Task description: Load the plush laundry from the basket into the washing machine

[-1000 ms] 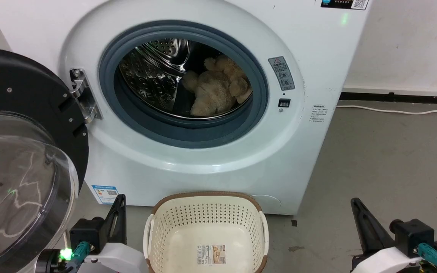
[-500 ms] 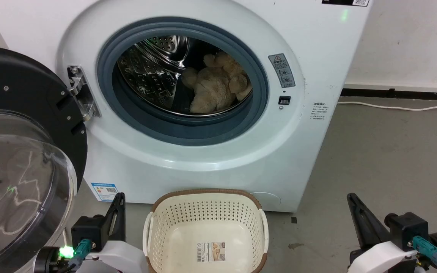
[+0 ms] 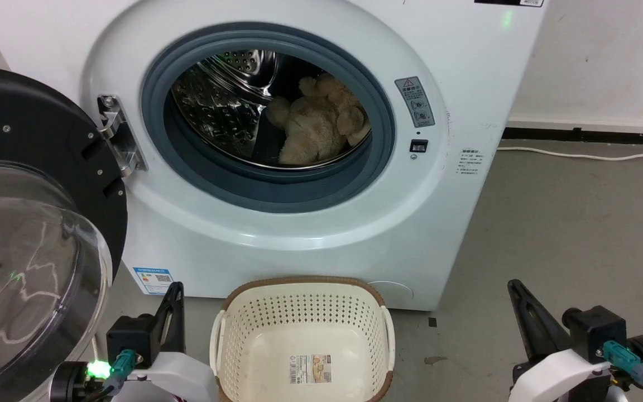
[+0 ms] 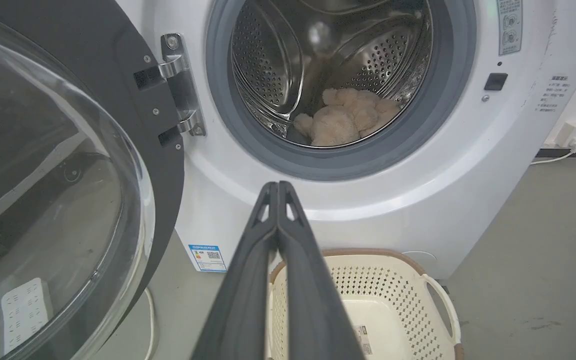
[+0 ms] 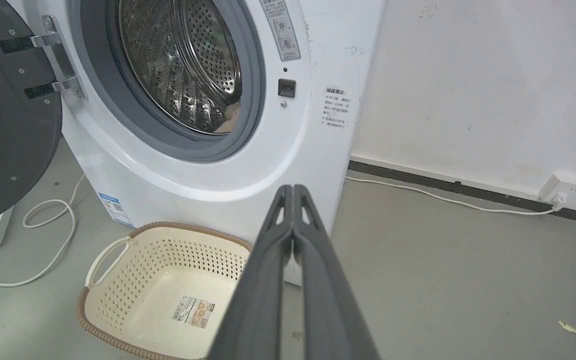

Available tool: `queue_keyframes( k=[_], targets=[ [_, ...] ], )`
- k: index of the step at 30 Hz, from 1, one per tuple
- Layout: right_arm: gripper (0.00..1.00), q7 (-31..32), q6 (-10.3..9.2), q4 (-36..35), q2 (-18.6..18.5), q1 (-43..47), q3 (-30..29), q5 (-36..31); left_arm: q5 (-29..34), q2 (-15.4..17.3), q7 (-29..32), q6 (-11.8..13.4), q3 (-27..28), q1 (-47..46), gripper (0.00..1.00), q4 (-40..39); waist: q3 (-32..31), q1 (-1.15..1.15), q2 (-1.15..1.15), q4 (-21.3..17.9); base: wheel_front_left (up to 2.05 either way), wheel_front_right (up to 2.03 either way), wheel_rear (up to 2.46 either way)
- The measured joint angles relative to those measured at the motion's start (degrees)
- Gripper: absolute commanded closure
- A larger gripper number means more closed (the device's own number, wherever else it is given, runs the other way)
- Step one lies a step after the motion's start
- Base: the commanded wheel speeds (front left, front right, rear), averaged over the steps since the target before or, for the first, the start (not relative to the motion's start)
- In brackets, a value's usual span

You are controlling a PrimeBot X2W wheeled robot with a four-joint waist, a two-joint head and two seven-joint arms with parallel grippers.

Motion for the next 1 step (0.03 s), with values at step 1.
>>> queue_keyframes(
  k=[1],
  targets=[
    [1.00, 0.00, 0.00, 0.00, 0.00, 0.00, 0.00, 0.00, 0.09, 0.00, 0.00, 0.00, 0.01, 0.00, 1.00, 0.00, 0.00, 0.00, 0.00, 0.00, 0.00, 0.00, 0.00]
  ],
)
